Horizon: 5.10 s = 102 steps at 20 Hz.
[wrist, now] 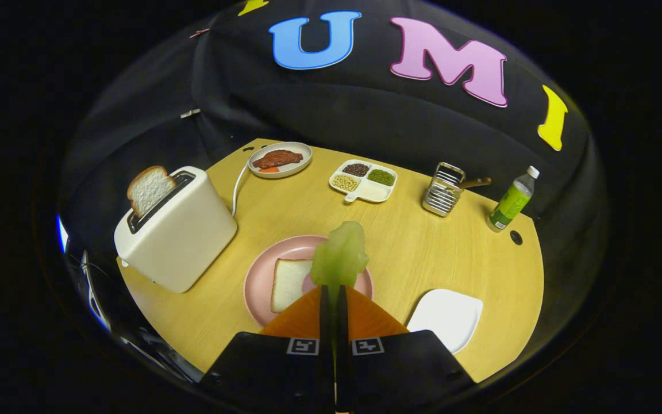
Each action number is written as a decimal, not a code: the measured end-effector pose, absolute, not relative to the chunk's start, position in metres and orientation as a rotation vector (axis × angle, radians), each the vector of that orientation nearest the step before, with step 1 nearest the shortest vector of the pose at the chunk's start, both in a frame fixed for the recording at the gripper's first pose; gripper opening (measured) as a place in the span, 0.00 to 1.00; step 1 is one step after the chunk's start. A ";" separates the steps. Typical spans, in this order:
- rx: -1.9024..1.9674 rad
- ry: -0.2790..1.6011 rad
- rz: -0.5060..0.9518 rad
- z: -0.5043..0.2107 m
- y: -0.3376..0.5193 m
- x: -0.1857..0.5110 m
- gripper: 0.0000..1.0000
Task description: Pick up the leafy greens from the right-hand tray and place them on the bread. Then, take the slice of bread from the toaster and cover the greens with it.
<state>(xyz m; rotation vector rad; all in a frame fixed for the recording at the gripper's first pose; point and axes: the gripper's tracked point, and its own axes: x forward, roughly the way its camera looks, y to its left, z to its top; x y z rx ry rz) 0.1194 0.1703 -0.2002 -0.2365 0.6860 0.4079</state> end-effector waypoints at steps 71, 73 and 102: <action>-0.253 0.526 0.626 -0.169 0.512 0.084 0.99; -0.249 0.525 0.607 -0.165 0.511 0.093 0.96; -0.019 0.593 0.670 -0.087 0.455 0.097 0.15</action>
